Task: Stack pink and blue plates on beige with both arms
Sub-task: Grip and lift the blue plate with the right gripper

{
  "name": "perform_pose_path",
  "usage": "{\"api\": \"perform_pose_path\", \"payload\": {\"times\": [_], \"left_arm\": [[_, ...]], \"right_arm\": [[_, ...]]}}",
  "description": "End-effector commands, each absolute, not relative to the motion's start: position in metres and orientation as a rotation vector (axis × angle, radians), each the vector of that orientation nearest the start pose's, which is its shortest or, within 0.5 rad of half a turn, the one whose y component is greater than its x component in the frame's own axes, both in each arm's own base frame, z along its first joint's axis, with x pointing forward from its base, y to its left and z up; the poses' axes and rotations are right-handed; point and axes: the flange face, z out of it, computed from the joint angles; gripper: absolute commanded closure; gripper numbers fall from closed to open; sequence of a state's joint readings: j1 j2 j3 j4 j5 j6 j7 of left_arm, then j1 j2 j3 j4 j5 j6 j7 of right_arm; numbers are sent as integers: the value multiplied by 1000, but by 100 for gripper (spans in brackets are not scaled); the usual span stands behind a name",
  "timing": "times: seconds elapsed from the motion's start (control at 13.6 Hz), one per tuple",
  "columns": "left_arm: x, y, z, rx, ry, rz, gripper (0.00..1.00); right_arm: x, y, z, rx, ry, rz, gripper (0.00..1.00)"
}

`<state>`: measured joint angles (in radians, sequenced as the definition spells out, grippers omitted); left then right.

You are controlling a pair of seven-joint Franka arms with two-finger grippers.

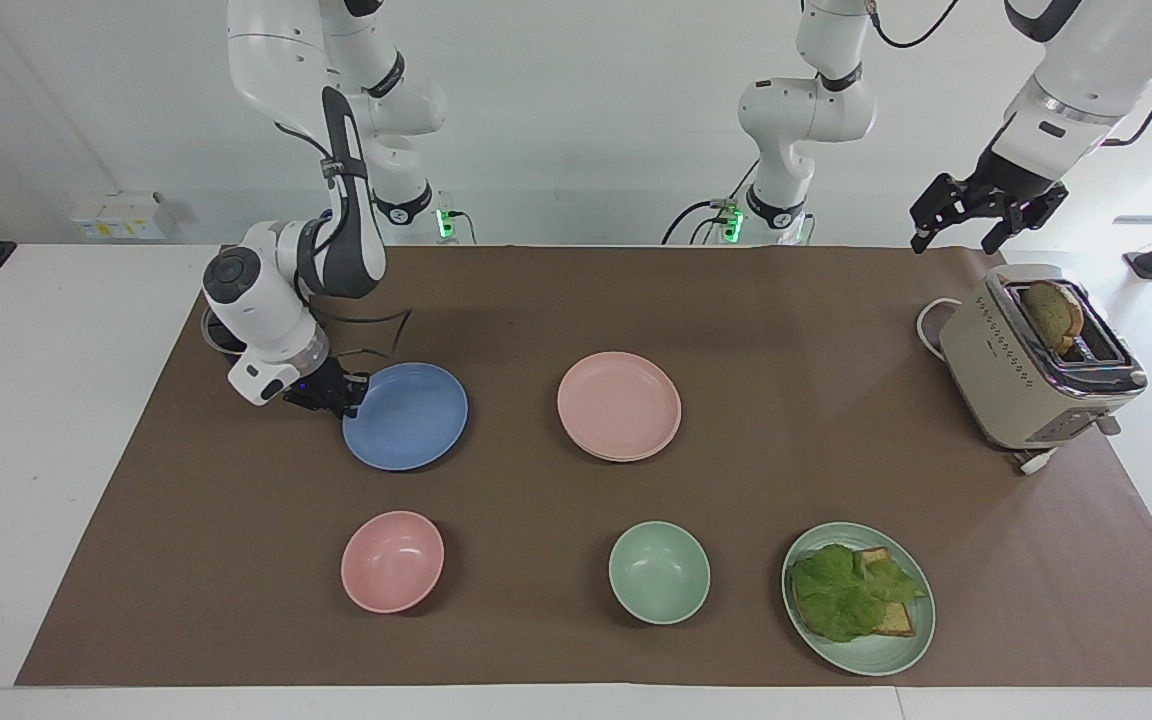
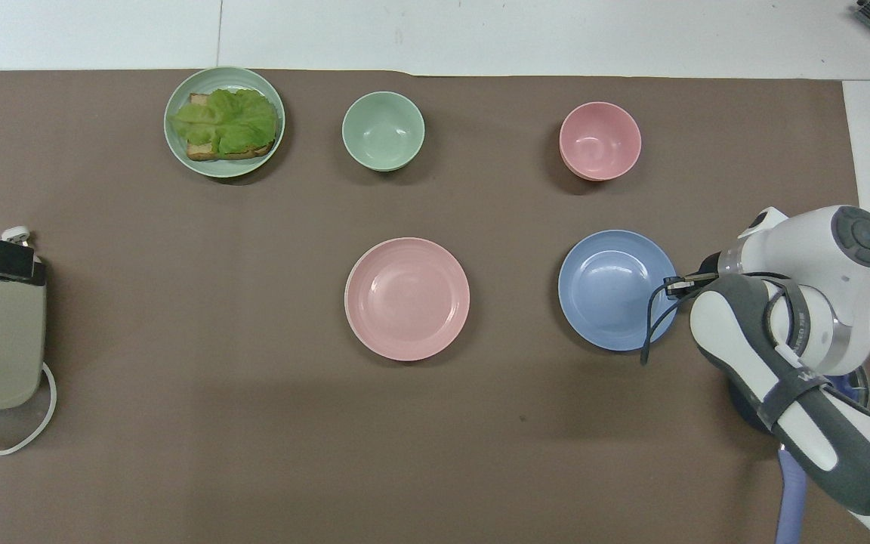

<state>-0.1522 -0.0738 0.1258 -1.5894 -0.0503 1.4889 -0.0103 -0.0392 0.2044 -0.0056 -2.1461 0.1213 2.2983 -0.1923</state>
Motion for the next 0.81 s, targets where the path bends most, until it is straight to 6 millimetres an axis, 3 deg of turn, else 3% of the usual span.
{"api": "perform_pose_path", "payload": {"times": [0.0,0.22,0.37,0.59,0.73], "left_arm": [[519,-15,652,-3178,48,50,0],[519,-14,651,-3177,46,53,0],[519,-14,651,-3177,46,53,0],[519,-14,652,-3178,46,50,0],[519,-14,652,-3178,46,50,0]], "right_arm": [[559,-27,301,-3025,-95,61,100],[564,-30,309,-3023,-116,56,100],[566,-31,332,-3022,-130,31,100],[568,-36,393,-3023,-128,-72,100],[570,-44,434,-3011,-122,-42,100]]}}
